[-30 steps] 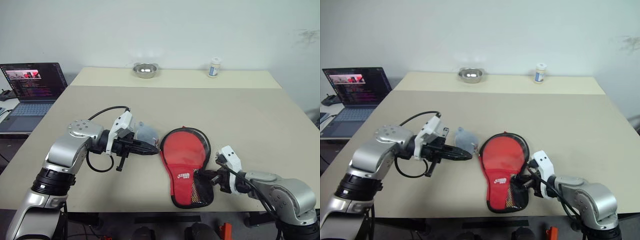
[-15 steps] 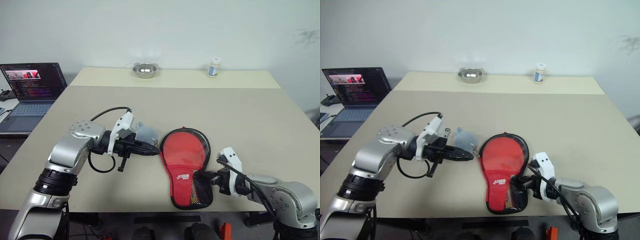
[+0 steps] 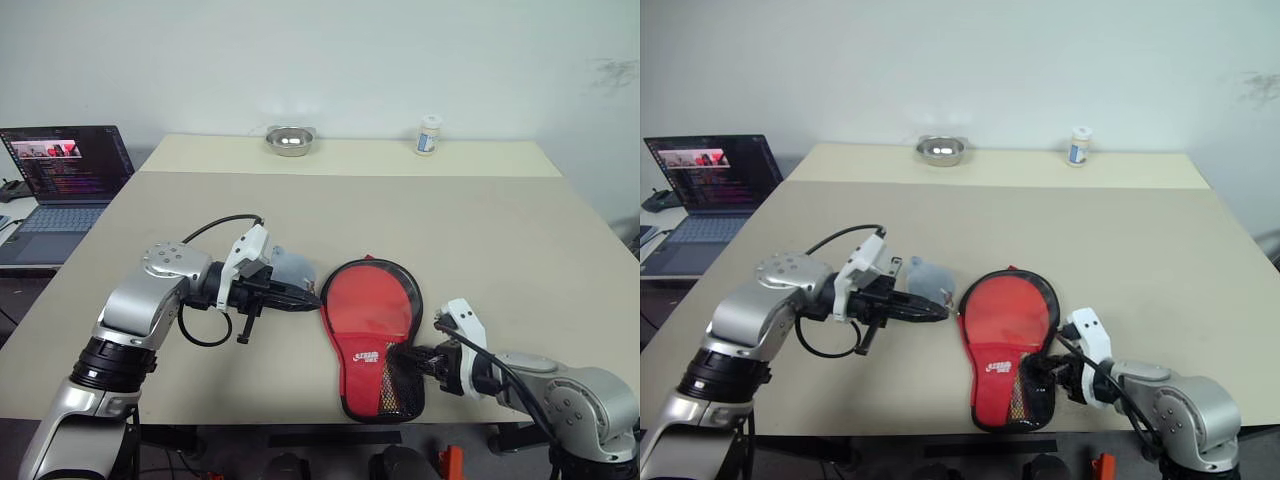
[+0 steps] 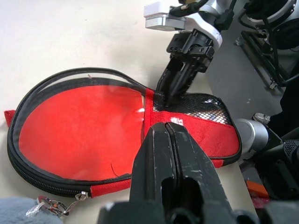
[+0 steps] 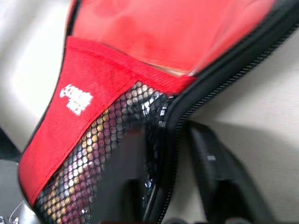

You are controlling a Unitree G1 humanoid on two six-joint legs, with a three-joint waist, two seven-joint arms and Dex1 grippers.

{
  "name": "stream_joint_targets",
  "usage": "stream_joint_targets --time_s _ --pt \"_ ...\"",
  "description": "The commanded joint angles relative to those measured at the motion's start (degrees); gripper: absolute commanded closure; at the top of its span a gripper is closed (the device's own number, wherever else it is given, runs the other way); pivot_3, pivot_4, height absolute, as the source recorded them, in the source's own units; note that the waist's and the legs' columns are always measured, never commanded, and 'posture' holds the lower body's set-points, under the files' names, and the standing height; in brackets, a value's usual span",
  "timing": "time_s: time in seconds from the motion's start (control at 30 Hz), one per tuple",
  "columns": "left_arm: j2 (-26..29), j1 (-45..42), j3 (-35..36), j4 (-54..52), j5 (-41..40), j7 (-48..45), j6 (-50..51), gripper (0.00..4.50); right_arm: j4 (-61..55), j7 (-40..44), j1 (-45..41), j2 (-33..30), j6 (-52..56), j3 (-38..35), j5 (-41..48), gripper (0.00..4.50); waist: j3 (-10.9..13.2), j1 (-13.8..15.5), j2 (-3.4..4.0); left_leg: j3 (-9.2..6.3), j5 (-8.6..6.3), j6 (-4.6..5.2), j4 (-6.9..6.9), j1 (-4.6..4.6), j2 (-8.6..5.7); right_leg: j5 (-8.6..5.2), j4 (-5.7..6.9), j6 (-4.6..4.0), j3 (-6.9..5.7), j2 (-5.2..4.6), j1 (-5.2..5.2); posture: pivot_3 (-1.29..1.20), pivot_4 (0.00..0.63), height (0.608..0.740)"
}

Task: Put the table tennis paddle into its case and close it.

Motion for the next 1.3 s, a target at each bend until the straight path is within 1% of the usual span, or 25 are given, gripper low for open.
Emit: stream_joint_targets --time_s 0.03,0.07,0.2,0.23,0.3,0.4,0.5,0.53,0.6,0.67,0.77,0.87,1.07,1.13,1.3 --pt "-0.2 -0.56 0.4 0.02 0.05 0.23 -1.0 4.5 -1.82 0.93 -0.29 -3.18 -1.12 -0.5 0.74 1.86 0.0 0.0 0.0 0.0 0.0 0.0 0.0 0.0 -0.01 0.0 0.0 0.0 -0.01 0.0 0.0 0.0 0.15 0.74" --pt "-0.23 -0.6 0.47 0.08 0.09 0.35 -1.03 4.5 -1.9 1.38 -0.8 -3.73 -1.01 -1.04 1.31 1.56 0.0 0.0 0.0 0.0 0.0 0.0 0.01 0.0 -0.01 0.0 -0.01 0.0 0.0 0.0 0.01 0.0 0.15 0.74" --pt "-0.13 -0.57 0.99 0.21 0.16 1.11 -1.35 4.5 -2.28 5.47 -4.19 -9.39 -1.75 -3.06 4.41 0.2 0.01 0.0 0.0 0.06 0.01 0.0 0.06 0.0 -0.03 0.01 -0.01 0.01 0.04 0.0 0.01 0.0 0.15 0.74" --pt "-0.16 -0.59 1.06 0.31 0.21 1.29 -1.48 4.5 -2.03 5.84 -4.66 -10.11 -2.07 -3.17 4.68 0.04 0.01 0.01 -0.01 0.05 0.01 0.0 0.07 0.01 -0.03 0.01 -0.01 0.01 0.04 0.0 0.02 0.0 0.15 0.74" --pt "-0.3 -0.55 1.33 0.68 0.5 1.93 -2.23 4.5 -0.01 7.08 -7.47 -11.63 -3.76 -4.46 5.32 0.04 0.01 0.01 -0.01 0.03 0.01 0.0 0.07 0.01 0.0 0.01 -0.01 0.01 0.03 0.0 0.01 0.0 0.15 0.74" --pt "-0.64 -0.65 1.79 1.23 0.55 2.9 -3.04 4.5 2.6 7.32 -10.47 -12.14 -5.98 -5.06 5.13 0.04 0.02 -0.04 -0.01 0.02 0.01 0.0 0.05 0.01 0.04 0.01 0.0 0.01 0.03 0.0 0.0 0.0 0.15 0.74" --pt "-1.17 -1.68 3.17 1.4 0.41 5.47 -2.63 4.5 4.25 9.46 -13.27 -9.63 -16.74 1.07 2.47 0.04 0.02 -0.2 -0.02 -0.01 0.0 0.0 -0.01 -0.02 0.06 0.0 -0.04 0.0 0.01 0.01 -0.01 0.0 0.15 0.74" --pt "-1.05 -2.04 3.7 1.44 0.26 6.47 -1.95 4.5 5.19 9.88 -13.98 -7.74 -21.07 3.87 1.18 0.04 0.03 -0.3 -0.02 0.02 0.0 0.01 -0.01 -0.02 0.06 0.0 -0.04 0.0 0.04 0.01 -0.03 0.0 0.15 0.74" --pt "-0.43 -2.51 4.47 1.78 0.53 8.12 -1.52 4.5 7.88 10.05 -15.17 -5.4 -27.95 9.92 -2.77 0.04 0.03 -0.42 -0.03 0.02 0.0 0.01 0.0 0.01 0.1 0.0 -0.01 0.0 0.05 0.04 -0.04 0.0 0.15 0.74" --pt "0.76 -2.68 5.11 2.04 0.73 8.76 -1.01 4.5 11.34 10.6 -16.25 -4.69 -34.1 15.14 -7.31 0.04 0.03 -0.21 -0.03 -0.07 0.01 0.01 0.0 0.01 0.11 0.0 0.01 0.01 -0.02 0.09 -0.03 0.0 0.15 0.74" --pt "2.51 -2.72 6.48 2.25 0.39 9.81 0.85 3.91 17.1 12.2 -17.42 -4.06 -40.96 19.97 -11.74 0.0 0.04 -0.16 -0.03 0.0 0.01 0.0 0.02 -0.02 0.05 0.0 -0.01 0.0 -0.01 0.09 -0.03 0.0 0.15 0.74" --pt "3.65 -2.29 7.9 2.19 -0.09 11.06 2.22 3.01 21.43 13.8 -18.55 -3.02 -44.54 21.77 -13.33 0.0 0.05 -0.13 -0.05 0.13 0.01 0.0 0.04 -0.03 -0.03 0.01 -0.03 0.01 0.05 0.07 -0.04 0.0 0.15 0.74" --pt "4.71 -1.03 9.99 3.71 1.57 14.17 1.32 0.92 27.94 17.31 -18.94 -3.16 -49.52 24.68 -17.22 0.0 0.05 -0.05 -0.05 0.13 0.01 0.0 0.04 -0.02 0.01 0.01 -0.01 0.0 0.05 -0.01 -0.04 0.0 0.15 0.74" --pt "5.41 -0.58 9.78 5.08 2.2 14.52 1.87 0.21 30.05 17.34 -18.4 -3.53 -51.25 26.06 -19.83 0.0 0.05 -0.06 -0.05 0.12 0.01 0.0 0.04 -0.01 0.07 0.01 0.0 -0.01 0.05 -0.03 -0.04 0.0 0.15 0.74" --pt "4.65 -2.67 7.82 12.36 4.98 15.15 0.77 0.21 31.42 17.13 -17.13 -2.98 -52.36 27.08 -22.57 0.0 0.04 -0.05 -0.06 0.13 0.01 -0.01 0.04 0.04 0.1 0.01 0.07 -0.02 0.05 -0.02 -0.06 0.0 0.15 0.74"
